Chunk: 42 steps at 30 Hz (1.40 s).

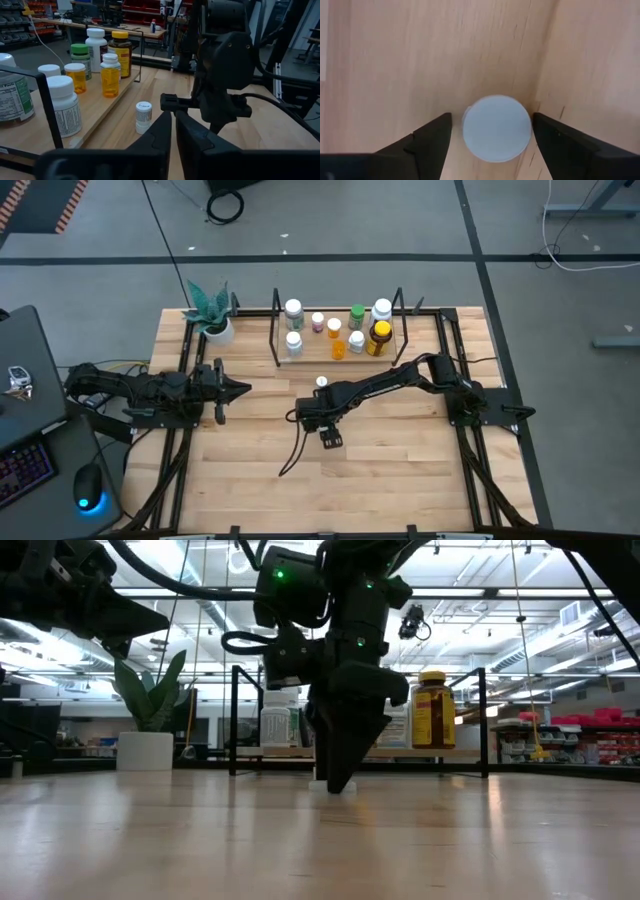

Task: Pick and place medicine bottles onto shelf by color
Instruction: Close the yellow pill bottle

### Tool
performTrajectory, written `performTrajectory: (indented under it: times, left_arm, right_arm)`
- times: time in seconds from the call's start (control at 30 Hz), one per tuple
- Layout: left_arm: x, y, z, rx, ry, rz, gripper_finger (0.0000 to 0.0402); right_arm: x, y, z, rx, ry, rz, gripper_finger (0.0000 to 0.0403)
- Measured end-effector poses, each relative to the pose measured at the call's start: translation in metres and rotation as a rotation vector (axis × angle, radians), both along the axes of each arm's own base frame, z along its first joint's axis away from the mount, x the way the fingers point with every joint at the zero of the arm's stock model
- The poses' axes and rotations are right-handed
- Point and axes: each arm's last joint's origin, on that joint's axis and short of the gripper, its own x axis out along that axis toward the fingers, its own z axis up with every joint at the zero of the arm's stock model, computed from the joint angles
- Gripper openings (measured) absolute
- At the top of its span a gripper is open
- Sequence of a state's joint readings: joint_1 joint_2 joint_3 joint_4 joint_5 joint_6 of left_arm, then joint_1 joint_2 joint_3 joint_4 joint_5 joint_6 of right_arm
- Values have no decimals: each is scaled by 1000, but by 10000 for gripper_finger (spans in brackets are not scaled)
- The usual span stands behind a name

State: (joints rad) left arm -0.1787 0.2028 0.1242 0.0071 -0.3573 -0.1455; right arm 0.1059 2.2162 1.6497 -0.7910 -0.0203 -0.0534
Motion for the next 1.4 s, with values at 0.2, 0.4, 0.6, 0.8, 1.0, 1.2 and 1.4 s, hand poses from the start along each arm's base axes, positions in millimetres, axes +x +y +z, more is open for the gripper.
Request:
performTrajectory:
  times: [0.2, 0.4, 0.6, 0.8, 1.0, 1.2, 1.4]
  left_arm:
    - [0, 0, 0, 0, 0, 0, 33]
    - [0, 0, 0, 0, 0, 0, 25]
    - [0, 0, 0, 0, 0, 0, 31]
    - [0, 0, 0, 0, 0, 0, 35]
    - [0, 0, 0, 0, 0, 0, 26]
    - [0, 0, 0, 0, 0, 0, 30]
    - [0, 0, 0, 0, 0, 0, 36]
  right_arm:
    - [-1, -1, -1, -10, 9, -4, 255]
    - [-1, -1, -2, -21, 17, 1, 221]
    - [1, -2, 5, -32, 32, 20, 218]
    - [4, -6, 22, -54, 70, 47, 219]
    - [3, -20, 51, -61, 133, 35, 221]
    - [3, -42, 90, -102, 151, 29, 222]
    - [0, -75, 128, -105, 126, -3, 222]
